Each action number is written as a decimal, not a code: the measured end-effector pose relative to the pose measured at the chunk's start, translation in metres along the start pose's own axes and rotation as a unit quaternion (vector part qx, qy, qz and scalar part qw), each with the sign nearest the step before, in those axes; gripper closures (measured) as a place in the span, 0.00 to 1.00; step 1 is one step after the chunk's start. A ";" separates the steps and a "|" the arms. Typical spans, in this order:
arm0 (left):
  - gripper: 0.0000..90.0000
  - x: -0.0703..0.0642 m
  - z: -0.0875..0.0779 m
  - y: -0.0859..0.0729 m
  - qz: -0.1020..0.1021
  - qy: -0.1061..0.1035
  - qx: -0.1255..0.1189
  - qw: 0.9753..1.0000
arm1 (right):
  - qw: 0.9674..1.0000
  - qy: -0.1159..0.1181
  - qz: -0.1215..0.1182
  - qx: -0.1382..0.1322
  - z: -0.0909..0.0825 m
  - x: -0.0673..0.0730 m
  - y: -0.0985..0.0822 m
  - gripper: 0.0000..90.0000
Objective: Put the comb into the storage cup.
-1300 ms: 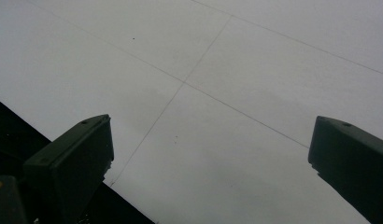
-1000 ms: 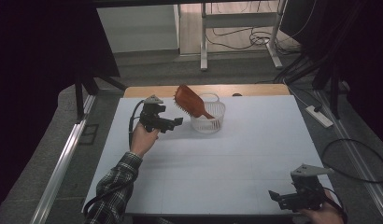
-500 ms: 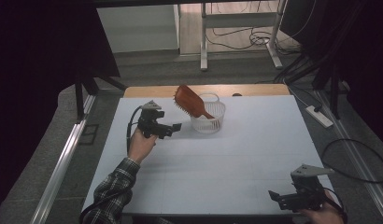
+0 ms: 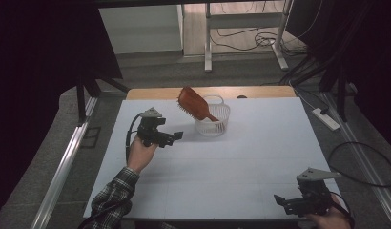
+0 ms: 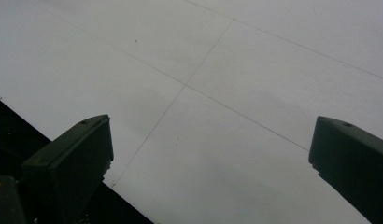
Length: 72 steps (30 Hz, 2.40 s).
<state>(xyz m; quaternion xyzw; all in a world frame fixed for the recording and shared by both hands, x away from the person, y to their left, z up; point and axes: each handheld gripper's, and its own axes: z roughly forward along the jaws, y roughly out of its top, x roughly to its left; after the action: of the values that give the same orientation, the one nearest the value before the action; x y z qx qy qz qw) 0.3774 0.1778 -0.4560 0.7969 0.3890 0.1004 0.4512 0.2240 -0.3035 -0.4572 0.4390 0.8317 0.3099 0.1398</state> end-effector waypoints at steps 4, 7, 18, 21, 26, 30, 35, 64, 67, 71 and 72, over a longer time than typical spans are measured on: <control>0.00 -0.001 -0.004 -0.004 -0.001 -0.001 0.001 1.000 | 1.000 0.000 -0.001 0.000 0.000 0.000 0.000 0.00; 0.00 -0.003 -0.007 -0.006 -0.002 -0.001 0.000 1.000 | 1.000 0.000 -0.001 0.001 0.000 0.000 0.000 0.00; 0.00 -0.011 -0.019 -0.017 0.001 0.003 0.006 1.000 | 1.000 -0.001 -0.001 0.001 0.000 0.000 0.000 0.00; 0.00 -0.012 -0.022 -0.019 0.001 0.003 0.006 1.000 | 1.000 -0.001 -0.001 0.001 0.000 0.000 0.000 0.00; 0.00 -0.016 -0.027 -0.024 0.002 0.005 0.008 1.000 | 1.000 -0.001 -0.001 0.000 0.000 0.000 0.000 0.00; 0.00 -0.019 -0.029 -0.026 0.007 0.007 0.010 1.000 | 1.000 -0.001 -0.001 0.000 0.000 0.000 0.000 0.00; 0.00 -0.023 -0.032 -0.029 0.010 0.006 0.013 1.000 | 1.000 0.000 -0.002 -0.001 0.000 0.000 0.000 0.00; 0.00 -0.034 -0.068 -0.058 -0.006 0.023 0.003 1.000 | 1.000 -0.002 -0.006 -0.004 -0.001 0.001 0.000 0.00; 0.00 -0.034 -0.069 -0.060 -0.006 0.025 0.005 1.000 | 1.000 -0.002 -0.005 -0.004 -0.001 0.001 0.000 0.00; 0.00 -0.036 -0.072 -0.065 -0.006 0.029 0.009 1.000 | 1.000 -0.002 -0.006 -0.004 -0.001 0.001 0.000 0.00; 0.00 -0.036 -0.072 -0.065 -0.006 0.029 0.009 1.000 | 1.000 -0.002 -0.006 -0.004 -0.001 0.001 0.000 0.00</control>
<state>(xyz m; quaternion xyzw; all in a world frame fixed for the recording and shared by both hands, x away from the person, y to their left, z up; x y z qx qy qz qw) 0.2816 0.2174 -0.4594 0.7954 0.4076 0.1170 0.4330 0.2229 -0.3027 -0.4567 0.4342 0.8328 0.3114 0.1449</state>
